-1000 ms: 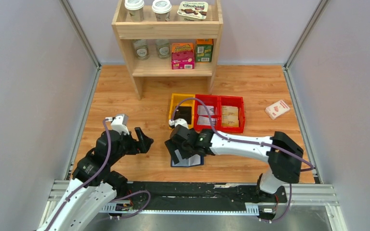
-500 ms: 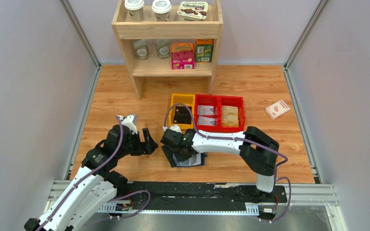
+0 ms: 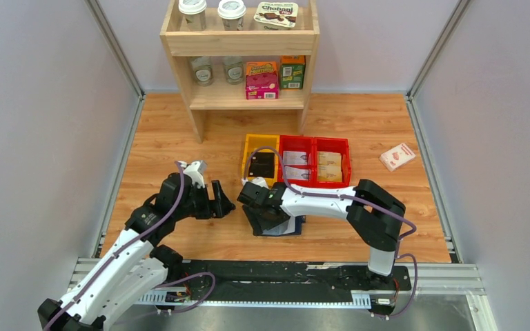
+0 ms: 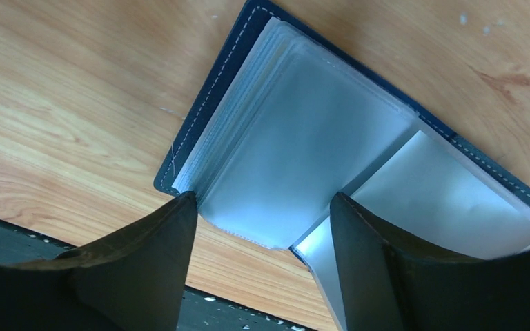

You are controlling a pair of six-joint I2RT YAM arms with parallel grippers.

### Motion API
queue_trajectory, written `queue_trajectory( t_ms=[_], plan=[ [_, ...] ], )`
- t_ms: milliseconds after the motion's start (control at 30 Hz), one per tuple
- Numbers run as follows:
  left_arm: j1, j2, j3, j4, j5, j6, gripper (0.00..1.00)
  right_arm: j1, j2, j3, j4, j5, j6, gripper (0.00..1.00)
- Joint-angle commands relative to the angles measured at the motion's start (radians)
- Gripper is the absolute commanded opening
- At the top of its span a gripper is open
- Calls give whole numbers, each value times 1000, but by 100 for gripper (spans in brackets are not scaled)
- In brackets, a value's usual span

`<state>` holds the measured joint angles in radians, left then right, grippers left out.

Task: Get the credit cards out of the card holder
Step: Remove the credit card from the card holder.

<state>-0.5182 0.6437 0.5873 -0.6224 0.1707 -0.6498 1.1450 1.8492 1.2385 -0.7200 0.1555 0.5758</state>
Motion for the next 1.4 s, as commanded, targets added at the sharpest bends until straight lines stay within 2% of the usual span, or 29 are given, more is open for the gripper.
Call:
queue_trajectory(
  t_ms=[0,133,400,500,633,867,967,1067,1367],
  plan=[
    [-25,39,3,81,32,-27,87,-36,-65,-46,30,-8,-4,64],
    [-69,80,8,130,24,-50,86,-70,-103,-105,85,-68,-11,54],
    [-167,217,17,266,7,-120,86,-157,-223,-249,227,-229,-10,47],
    [-190,266,23,317,7,-145,86,-203,-255,-303,283,-293,-1,48],
    [-204,339,39,366,9,-177,86,-252,-303,-372,347,-361,13,54],
    [-220,424,72,406,4,-203,86,-321,-364,-451,384,-375,50,59],
    [-226,439,77,411,4,-205,86,-343,-390,-476,386,-361,65,58],
    [-232,452,85,418,9,-209,86,-370,-410,-499,375,-344,90,54],
    [-258,554,155,454,30,-208,86,-456,-537,-597,393,-332,159,28]
  ],
)
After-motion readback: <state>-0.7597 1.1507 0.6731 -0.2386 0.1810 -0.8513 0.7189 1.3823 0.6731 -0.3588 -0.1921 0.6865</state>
